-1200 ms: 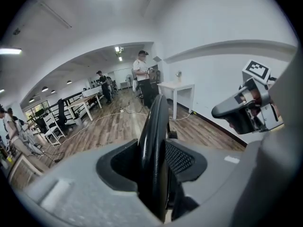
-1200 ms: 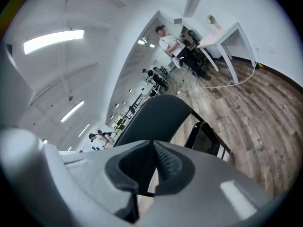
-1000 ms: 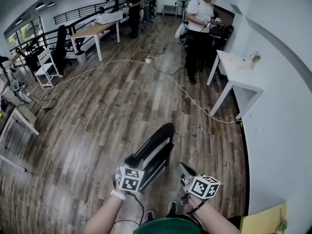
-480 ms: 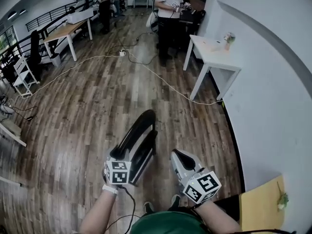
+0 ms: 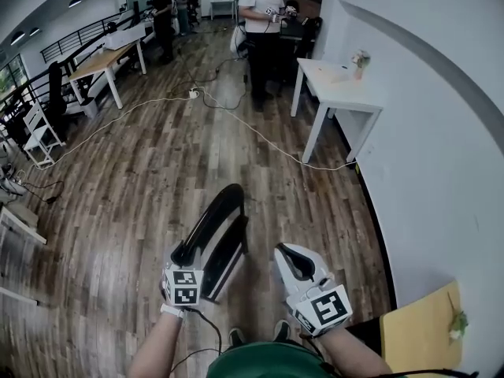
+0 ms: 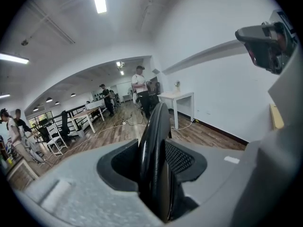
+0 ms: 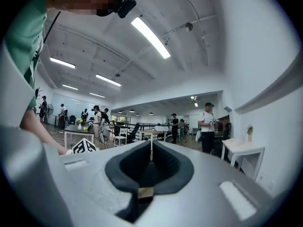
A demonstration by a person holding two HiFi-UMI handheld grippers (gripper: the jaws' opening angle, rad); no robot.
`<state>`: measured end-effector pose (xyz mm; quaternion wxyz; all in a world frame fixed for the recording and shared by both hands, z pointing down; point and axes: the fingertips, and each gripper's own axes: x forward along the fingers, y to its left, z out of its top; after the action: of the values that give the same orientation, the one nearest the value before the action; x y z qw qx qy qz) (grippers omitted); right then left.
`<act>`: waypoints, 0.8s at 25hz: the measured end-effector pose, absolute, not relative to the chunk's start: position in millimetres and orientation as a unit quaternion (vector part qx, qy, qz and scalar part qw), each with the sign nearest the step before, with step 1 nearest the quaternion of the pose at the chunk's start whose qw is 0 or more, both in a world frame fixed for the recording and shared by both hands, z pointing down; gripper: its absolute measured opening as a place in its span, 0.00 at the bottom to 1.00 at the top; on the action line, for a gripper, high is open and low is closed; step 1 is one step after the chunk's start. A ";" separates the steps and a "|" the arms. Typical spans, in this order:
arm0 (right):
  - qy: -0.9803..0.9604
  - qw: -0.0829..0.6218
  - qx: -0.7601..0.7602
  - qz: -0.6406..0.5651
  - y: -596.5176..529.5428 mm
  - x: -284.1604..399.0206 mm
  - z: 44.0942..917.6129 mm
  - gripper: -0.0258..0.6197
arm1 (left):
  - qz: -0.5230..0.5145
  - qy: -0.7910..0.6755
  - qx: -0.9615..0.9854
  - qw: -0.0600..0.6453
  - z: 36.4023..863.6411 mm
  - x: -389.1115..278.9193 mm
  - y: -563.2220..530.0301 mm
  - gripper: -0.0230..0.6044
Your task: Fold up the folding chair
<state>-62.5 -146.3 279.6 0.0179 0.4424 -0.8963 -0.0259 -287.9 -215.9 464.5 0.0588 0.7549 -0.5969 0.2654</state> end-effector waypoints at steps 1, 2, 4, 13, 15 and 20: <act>-0.896 0.018 0.442 -0.028 -145.9 -55.5 280.6 0.06 | 0.265 -0.597 0.755 0.054 465.6 -283.6 -215.4 0.33; -0.897 0.018 0.441 -0.028 -145.1 -49.4 281.0 0.06 | 0.264 -0.598 0.756 0.049 466.6 -279.7 -214.5 0.33; -0.898 0.016 0.438 -0.028 -142.6 -39.8 280.4 0.06 | 0.260 -0.599 0.756 0.038 467.2 -274.4 -211.2 0.33; -0.902 0.007 0.430 -0.024 -140.8 -6.0 283.7 0.06 | 0.256 -0.602 0.755 0.037 473.4 -253.4 -199.8 0.33; -0.903 0.007 0.429 -0.022 -140.3 -2.8 285.0 0.06 | 0.254 -0.604 0.755 0.036 472.8 -250.4 -198.6 0.33; -0.903 0.008 0.430 -0.017 -141.5 3.6 286.4 0.06 | 0.252 -0.607 0.753 0.031 467.9 -245.7 -198.8 0.33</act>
<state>3.6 -141.5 286.4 0.0080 0.4297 -0.9028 -0.0174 -245.7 -198.8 467.9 0.0305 0.7534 -0.6068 0.2516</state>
